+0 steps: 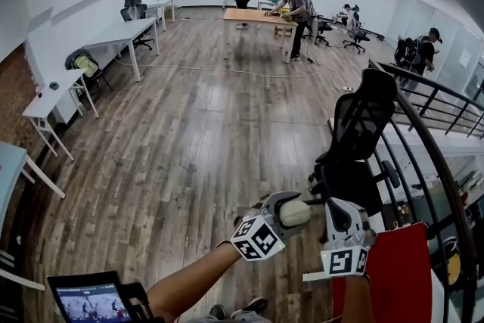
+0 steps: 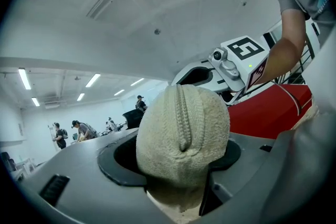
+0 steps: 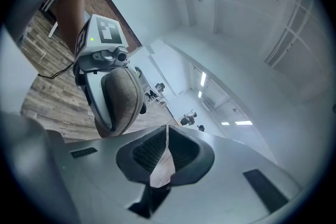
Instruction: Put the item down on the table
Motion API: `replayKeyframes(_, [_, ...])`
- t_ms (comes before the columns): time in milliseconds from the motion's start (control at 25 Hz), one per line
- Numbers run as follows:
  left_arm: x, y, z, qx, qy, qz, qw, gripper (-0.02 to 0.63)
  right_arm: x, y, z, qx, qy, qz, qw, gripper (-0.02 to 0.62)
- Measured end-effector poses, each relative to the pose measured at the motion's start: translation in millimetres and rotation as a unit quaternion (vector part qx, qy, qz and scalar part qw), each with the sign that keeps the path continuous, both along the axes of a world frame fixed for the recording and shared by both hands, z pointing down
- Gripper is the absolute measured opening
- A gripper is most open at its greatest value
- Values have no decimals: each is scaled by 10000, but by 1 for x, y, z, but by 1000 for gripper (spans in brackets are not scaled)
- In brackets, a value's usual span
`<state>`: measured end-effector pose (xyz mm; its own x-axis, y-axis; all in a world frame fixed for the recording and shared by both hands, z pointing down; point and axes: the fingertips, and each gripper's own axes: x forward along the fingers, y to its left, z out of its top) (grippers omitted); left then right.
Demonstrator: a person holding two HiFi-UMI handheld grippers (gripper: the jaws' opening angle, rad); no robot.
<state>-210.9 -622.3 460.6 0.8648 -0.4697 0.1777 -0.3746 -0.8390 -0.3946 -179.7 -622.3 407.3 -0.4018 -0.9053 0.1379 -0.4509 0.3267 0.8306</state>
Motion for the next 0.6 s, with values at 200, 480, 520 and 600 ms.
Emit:
replayKeyframes(200, [34, -44, -4, 41, -37, 41, 10000, 307, 31, -44, -5, 30, 26, 0, 10000, 6])
replayKeyframes(480, [91, -96, -10, 129, -109, 78, 9998, 307, 93, -93, -11, 112, 30, 65, 9999, 6])
replayKeyframes(520, [96, -102, -10, 138, -120, 94, 9998, 307, 100, -99, -11, 117, 21, 93, 9999, 6])
replayKeyframes(600, [105, -115, -7, 138, -151, 138, 9997, 307, 111, -113, -7, 104, -9, 146, 9998, 6])
